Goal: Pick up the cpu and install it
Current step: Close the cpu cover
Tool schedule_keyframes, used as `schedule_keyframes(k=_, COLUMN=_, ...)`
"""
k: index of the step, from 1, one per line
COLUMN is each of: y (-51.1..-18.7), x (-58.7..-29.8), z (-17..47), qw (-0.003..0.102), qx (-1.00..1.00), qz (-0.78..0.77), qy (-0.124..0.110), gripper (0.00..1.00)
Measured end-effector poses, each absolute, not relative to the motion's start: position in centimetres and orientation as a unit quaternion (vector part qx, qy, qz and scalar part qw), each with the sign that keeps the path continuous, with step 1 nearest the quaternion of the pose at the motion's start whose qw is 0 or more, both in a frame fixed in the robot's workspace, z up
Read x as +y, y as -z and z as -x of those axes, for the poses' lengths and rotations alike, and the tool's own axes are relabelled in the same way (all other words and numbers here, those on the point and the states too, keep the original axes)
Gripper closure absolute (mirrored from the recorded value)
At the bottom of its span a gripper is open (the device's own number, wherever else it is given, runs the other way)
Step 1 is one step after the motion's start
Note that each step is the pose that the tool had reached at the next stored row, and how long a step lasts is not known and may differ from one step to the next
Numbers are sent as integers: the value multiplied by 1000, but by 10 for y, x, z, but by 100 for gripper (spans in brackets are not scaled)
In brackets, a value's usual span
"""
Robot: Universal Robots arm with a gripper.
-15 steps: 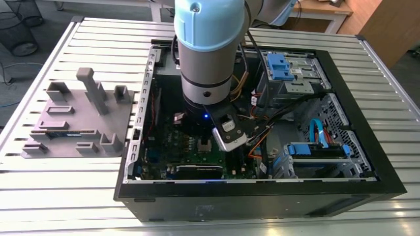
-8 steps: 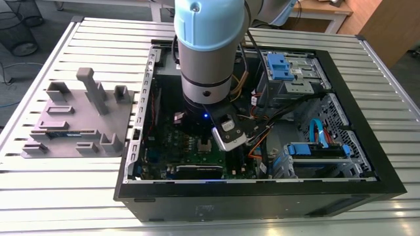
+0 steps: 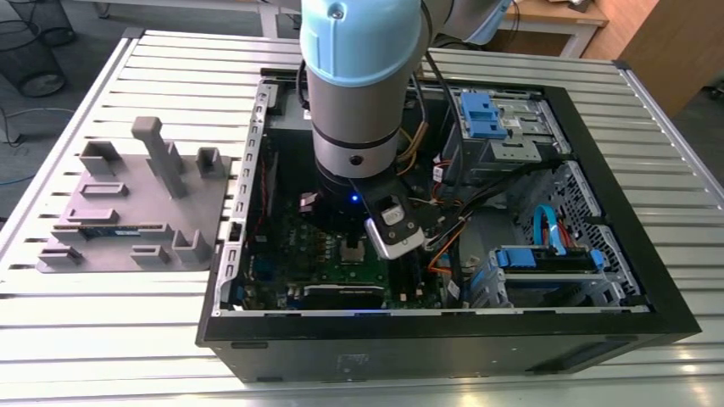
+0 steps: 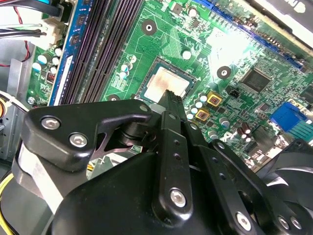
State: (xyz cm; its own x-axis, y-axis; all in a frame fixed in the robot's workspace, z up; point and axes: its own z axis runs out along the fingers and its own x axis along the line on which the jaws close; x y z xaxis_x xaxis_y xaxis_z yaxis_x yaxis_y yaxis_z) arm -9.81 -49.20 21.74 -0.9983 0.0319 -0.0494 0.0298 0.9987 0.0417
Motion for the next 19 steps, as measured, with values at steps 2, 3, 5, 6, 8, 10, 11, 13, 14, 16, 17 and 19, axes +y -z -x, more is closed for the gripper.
schedule_keyframes(k=2, y=-217, x=-492, z=98, qw=25, qx=999, qz=-15, qy=-20, gripper=89)
schedule_keyframes(k=3, y=-217, x=-492, z=98, qw=25, qx=999, qz=-15, qy=-20, gripper=89)
schedule_keyframes(k=5, y=-217, x=-492, z=98, qw=25, qx=999, qz=-15, qy=-21, gripper=89)
schedule_keyframes(k=6, y=-217, x=-492, z=98, qw=25, qx=999, qz=-16, qy=-21, gripper=89)
schedule_keyframes(k=8, y=-217, x=-492, z=96, qw=25, qx=999, qz=-15, qy=-20, gripper=89)
schedule_keyframes(k=10, y=-217, x=-492, z=94, qw=25, qx=999, qz=-15, qy=-20, gripper=89)
schedule_keyframes(k=11, y=-217, x=-492, z=93, qw=25, qx=999, qz=-15, qy=-20, gripper=89)
schedule_keyframes(k=13, y=-217, x=-492, z=90, qw=25, qx=999, qz=-15, qy=-20, gripper=89)
schedule_keyframes(k=14, y=-217, x=-492, z=89, qw=25, qx=999, qz=-15, qy=-21, gripper=89)
schedule_keyframes(k=16, y=-217, x=-492, z=87, qw=25, qx=999, qz=-15, qy=-21, gripper=89)
schedule_keyframes(k=17, y=-217, x=-492, z=85, qw=25, qx=999, qz=-15, qy=-21, gripper=89)
schedule_keyframes(k=19, y=-217, x=-492, z=84, qw=25, qx=999, qz=-15, qy=-21, gripper=89)
